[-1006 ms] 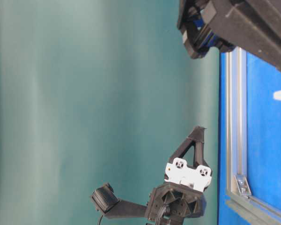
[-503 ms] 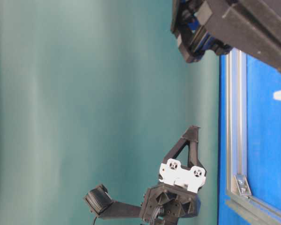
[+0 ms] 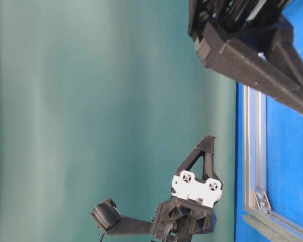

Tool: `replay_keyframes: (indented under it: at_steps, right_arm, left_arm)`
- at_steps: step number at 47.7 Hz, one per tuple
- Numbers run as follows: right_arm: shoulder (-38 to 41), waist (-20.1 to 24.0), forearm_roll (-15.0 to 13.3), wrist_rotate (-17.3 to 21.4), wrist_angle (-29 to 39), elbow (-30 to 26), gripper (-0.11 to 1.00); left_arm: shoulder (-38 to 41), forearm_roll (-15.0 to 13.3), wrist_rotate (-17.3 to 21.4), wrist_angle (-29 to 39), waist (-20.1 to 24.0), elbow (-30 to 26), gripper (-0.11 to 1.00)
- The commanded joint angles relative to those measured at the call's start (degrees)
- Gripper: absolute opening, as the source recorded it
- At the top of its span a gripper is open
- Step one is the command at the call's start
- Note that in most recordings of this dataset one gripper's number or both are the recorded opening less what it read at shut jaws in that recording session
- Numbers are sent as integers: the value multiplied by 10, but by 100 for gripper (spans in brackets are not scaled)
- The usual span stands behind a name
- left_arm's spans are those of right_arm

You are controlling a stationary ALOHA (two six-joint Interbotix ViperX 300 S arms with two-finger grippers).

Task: Insert the wire through the string loop located in the center.
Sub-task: 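Open the right gripper and move it toward the black USB cable plug, then lower the right gripper and close it on the cable behind the plug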

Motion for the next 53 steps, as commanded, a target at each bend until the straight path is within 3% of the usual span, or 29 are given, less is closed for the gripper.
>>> replay_keyframes:
  at_steps: [1,4,26,34,53]
  right_arm:
    - [-14,1,1,1,-4,-9,84]
    - [-12,1,1,2,-2,-11,80]
    - [100,2,2,46,-2,-64,82]
    - [138,2,16,54,-2,-81,82]
    - [146,-1,25,54,-4,-85,80]
  left_arm:
    - [-16,2,1,-3,0,-6,0]
    - [-15,2,1,-3,0,-7,0]
    - [-15,2,1,-3,1,-6,0]
    - [-15,2,1,-3,0,-7,0]
    - [-15,2,1,-2,0,-5,0]
